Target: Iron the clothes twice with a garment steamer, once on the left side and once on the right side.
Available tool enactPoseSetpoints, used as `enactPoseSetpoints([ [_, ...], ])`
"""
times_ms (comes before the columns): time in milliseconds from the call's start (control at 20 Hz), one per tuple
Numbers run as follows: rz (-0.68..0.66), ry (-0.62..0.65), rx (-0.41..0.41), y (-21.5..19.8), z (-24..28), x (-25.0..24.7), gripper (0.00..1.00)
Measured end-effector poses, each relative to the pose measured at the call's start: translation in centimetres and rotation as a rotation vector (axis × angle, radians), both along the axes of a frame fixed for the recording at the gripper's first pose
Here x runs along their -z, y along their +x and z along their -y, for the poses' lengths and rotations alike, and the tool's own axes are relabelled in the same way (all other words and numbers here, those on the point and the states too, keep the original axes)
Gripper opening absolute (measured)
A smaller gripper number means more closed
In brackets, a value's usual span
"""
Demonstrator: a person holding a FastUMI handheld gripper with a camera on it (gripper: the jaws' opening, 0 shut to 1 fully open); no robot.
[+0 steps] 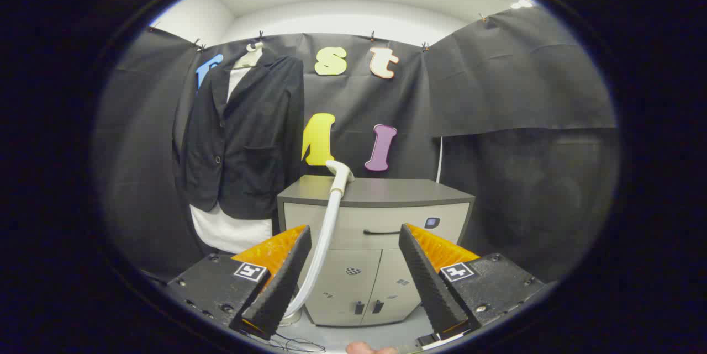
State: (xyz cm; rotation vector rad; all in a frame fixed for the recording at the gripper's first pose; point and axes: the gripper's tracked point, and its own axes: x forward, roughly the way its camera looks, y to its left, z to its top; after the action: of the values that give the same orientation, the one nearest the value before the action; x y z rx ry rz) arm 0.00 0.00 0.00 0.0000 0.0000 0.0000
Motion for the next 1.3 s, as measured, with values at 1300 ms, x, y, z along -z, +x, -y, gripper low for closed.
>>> enactPoseSetpoints([
  [1300,-0.104,0.042,0.007,-2.5,-3.0,-1.5,0.99],
])
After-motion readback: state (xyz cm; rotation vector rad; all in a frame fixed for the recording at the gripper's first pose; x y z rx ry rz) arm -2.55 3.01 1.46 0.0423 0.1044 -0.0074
